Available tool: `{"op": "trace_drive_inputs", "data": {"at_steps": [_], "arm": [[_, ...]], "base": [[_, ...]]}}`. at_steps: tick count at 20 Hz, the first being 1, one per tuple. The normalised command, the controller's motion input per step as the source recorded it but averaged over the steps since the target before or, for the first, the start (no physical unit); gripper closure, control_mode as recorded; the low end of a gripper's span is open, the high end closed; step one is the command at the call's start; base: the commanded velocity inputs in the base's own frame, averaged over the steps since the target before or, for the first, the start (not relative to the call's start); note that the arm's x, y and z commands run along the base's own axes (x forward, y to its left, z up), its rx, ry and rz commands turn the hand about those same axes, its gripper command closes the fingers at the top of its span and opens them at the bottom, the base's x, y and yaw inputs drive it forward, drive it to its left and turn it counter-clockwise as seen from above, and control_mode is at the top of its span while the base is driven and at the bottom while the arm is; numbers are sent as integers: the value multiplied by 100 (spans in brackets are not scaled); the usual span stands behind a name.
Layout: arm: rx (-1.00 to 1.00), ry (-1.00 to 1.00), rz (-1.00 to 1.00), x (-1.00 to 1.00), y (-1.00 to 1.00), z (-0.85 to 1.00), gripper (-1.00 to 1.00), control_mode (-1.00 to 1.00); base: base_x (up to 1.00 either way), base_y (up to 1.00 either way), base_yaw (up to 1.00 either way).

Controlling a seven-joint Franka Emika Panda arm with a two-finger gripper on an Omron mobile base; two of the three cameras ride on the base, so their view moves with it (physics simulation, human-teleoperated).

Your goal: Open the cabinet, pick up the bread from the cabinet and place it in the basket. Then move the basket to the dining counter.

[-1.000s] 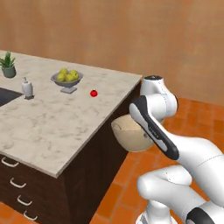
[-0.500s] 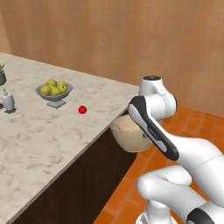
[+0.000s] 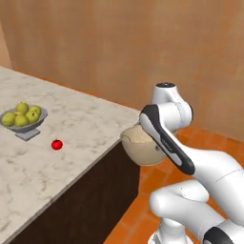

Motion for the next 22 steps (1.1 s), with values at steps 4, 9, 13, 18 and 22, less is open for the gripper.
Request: {"op": "trace_drive_inputs", "data": {"at_steps": [4,9,13,18,22], "arm": [[0,0,0,0,0,0,100,100],[0,0,0,0,0,0,100,100],[0,0,0,0,0,0,100,100],[0,0,0,0,0,0,100,100],[0,0,0,0,0,0,100,100]], "base": [[100,-76,33],[100,-46,45],[75,-23,55],[81,-2,54],[52,-9,52]]}}
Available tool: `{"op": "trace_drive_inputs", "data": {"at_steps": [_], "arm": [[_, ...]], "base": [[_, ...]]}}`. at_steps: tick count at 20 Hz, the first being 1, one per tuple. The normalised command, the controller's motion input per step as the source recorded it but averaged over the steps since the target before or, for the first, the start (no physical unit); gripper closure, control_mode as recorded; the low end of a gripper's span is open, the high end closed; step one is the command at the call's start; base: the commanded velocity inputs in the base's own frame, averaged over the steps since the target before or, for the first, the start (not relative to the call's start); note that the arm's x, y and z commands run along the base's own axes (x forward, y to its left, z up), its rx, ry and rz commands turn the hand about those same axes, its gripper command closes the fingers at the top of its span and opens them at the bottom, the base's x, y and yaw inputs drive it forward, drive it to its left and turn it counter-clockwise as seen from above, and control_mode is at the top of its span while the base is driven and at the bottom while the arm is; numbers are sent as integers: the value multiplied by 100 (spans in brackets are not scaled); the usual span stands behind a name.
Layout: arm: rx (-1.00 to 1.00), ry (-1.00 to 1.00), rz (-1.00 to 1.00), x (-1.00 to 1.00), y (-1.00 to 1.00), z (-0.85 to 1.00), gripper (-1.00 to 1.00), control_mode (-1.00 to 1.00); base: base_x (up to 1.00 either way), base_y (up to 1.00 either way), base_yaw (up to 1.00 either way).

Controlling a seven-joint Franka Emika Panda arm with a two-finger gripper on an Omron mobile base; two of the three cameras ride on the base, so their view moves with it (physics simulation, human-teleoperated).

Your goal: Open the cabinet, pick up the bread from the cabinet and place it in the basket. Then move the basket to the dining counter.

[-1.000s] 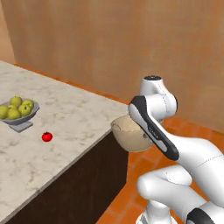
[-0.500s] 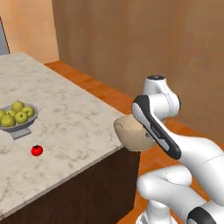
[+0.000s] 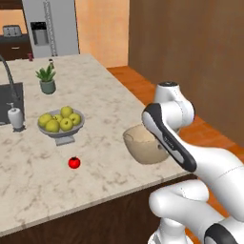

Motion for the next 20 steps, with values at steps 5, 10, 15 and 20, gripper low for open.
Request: {"op": "trace_drive_inputs", "data": {"at_steps": [5,10,15,20], "arm": [[0,0,0,0,0,0,100,100],[0,-2,10,87,-15,0,100,-100],[0,-5,14,100,-14,-3,100,-100],[0,-5,15,100,10,-11,100,-100]], "base": [[5,-6,11],[0,0,0],[0,0,0],[0,0,0]]}}
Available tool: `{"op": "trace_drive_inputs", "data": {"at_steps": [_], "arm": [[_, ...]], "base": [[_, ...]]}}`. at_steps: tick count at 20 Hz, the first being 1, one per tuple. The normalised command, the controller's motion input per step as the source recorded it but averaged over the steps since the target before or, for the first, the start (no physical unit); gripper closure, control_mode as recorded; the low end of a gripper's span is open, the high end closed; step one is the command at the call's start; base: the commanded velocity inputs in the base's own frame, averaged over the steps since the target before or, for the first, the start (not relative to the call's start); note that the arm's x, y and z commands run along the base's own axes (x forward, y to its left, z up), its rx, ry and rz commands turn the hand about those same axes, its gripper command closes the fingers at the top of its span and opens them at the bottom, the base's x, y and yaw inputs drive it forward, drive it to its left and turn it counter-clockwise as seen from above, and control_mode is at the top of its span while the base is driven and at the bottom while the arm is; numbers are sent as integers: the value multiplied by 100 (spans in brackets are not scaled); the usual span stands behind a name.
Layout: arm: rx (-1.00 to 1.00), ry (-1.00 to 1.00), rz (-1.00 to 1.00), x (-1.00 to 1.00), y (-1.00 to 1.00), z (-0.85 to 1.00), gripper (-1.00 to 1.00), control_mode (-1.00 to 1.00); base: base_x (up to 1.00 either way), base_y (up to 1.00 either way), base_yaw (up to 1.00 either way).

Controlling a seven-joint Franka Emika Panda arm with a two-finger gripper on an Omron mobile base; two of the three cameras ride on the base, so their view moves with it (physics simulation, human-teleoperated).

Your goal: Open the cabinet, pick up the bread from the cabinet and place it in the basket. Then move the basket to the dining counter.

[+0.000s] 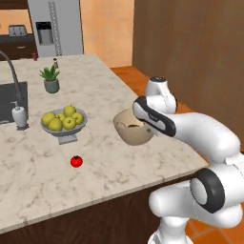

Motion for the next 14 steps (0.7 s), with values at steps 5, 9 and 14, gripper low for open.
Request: {"op": "trace_drive_inputs", "data": {"at_steps": [5,9,14], "arm": [[0,-22,16,71,31,-29,100,-100],[0,-20,11,73,22,-29,100,-100],[2,-7,8,28,2,-40,100,-100]], "base": [[0,0,0],[0,0,0],[0,0,0]]}}
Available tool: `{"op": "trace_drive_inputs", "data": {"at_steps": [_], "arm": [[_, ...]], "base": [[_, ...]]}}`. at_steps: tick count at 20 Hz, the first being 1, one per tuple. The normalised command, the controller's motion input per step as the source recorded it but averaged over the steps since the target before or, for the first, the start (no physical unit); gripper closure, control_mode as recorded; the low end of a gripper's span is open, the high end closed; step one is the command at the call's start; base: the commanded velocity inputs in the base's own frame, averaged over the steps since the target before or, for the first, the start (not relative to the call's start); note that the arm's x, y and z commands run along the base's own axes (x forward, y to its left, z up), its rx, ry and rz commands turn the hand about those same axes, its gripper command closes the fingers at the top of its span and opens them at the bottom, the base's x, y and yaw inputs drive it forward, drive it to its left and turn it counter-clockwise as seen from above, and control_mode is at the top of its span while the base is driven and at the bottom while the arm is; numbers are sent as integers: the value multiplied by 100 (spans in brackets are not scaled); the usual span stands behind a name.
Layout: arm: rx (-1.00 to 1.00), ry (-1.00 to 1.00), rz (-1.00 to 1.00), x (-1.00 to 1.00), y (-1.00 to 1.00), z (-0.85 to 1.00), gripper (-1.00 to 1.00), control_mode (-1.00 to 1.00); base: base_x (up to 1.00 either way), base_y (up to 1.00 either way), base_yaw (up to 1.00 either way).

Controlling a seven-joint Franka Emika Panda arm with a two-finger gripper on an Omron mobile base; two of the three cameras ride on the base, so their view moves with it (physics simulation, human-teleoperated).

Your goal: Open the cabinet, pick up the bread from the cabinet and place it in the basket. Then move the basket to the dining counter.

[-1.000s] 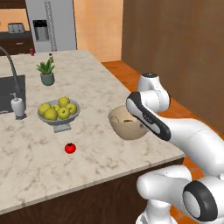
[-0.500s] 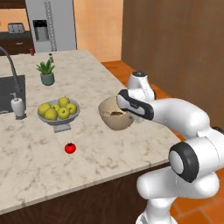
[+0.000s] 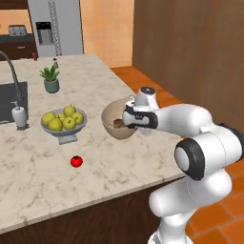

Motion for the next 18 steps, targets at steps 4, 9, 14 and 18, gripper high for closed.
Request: {"op": "trace_drive_inputs", "data": {"at_steps": [4,9,14,18], "arm": [[5,0,6,23,0,-28,100,-100],[3,0,5,31,0,-22,100,-100],[0,0,5,33,0,-24,-100,-100],[0,0,4,19,0,-14,-100,-100]], "base": [[0,0,0],[0,0,0],[0,0,0],[0,0,0]]}}
